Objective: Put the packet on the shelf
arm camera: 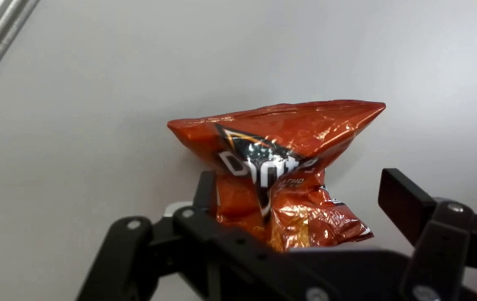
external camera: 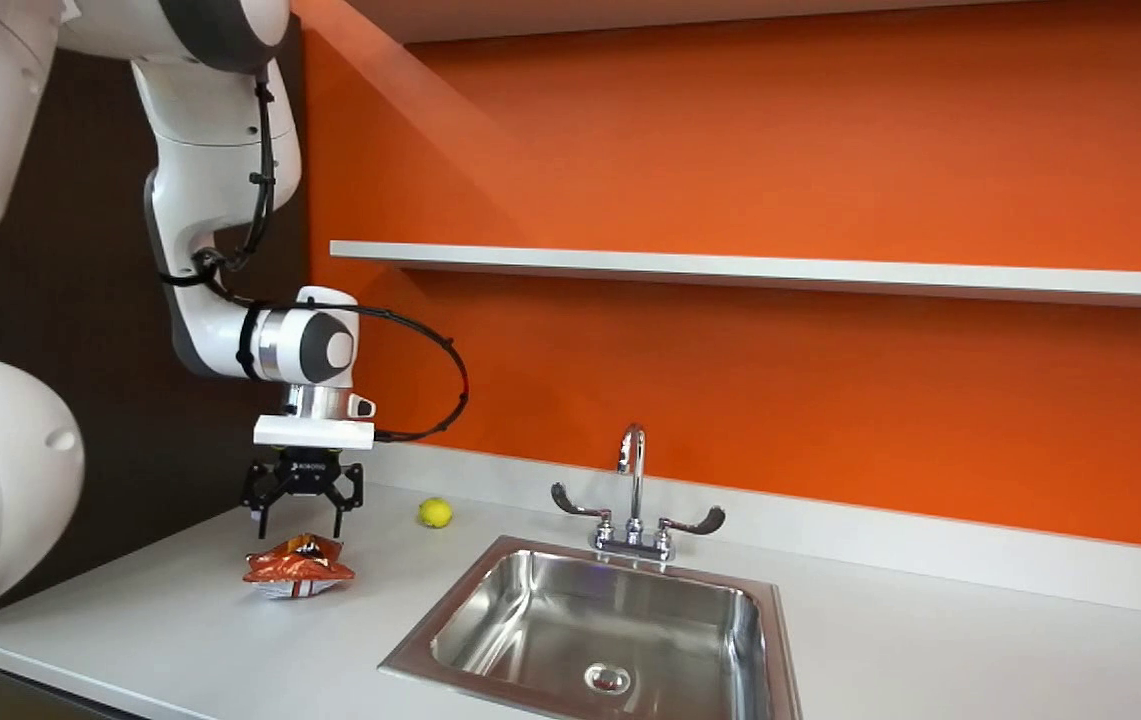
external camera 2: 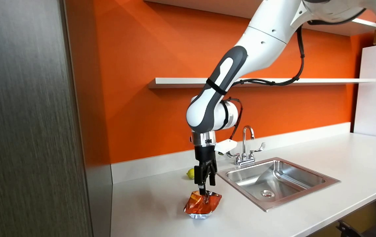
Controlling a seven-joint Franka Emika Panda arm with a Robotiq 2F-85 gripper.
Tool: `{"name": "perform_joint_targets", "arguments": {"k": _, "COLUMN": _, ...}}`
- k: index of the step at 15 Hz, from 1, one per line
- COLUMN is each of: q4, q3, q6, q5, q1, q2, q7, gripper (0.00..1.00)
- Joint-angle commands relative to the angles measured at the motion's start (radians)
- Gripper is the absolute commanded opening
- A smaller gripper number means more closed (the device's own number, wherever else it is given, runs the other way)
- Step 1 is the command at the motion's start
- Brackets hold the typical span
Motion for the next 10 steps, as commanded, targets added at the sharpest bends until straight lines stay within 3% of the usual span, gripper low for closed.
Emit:
{"name": "perform_joint_targets", "arguments": {"k": 1, "q4": 0.031, "q3": 0.029, "q6": -0.014, "q5": -0.010, "q1": -0.025, "q2": 0.028, "q7": -0.019, "gripper": 1.00}}
{"name": "perform_joint_targets", "arguments": {"k": 10, "q4": 0.058, "q3": 0.038, "q6": -0.003, "q5": -0.012, "q1": -0.027, "q2": 0.074, "q7": -0.021, "gripper": 1.00}}
